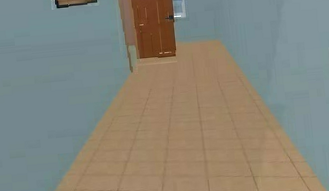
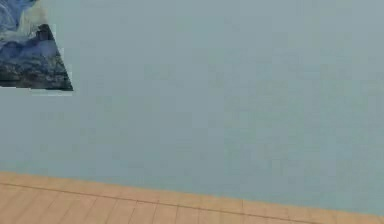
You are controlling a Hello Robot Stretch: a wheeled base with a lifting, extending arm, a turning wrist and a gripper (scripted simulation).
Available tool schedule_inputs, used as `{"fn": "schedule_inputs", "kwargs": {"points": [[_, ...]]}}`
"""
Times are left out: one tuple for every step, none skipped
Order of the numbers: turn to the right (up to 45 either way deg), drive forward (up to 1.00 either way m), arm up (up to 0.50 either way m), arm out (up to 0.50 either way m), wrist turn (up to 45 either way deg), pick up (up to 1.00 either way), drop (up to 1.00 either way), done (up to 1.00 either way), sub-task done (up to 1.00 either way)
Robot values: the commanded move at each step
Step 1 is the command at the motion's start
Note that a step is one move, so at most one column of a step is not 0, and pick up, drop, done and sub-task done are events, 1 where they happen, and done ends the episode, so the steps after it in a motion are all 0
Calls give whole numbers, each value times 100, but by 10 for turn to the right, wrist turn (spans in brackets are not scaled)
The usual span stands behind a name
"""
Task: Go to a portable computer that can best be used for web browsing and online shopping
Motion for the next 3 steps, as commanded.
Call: {"fn": "schedule_inputs", "kwargs": {"points": [[0, 100, 0, 0, 0, 0, 0, 0, 0], [0, 100, 0, 0, 0, 0, 0, 0, 0], [0, 100, 0, 0, 0, 0, 0, 0, 0]]}}
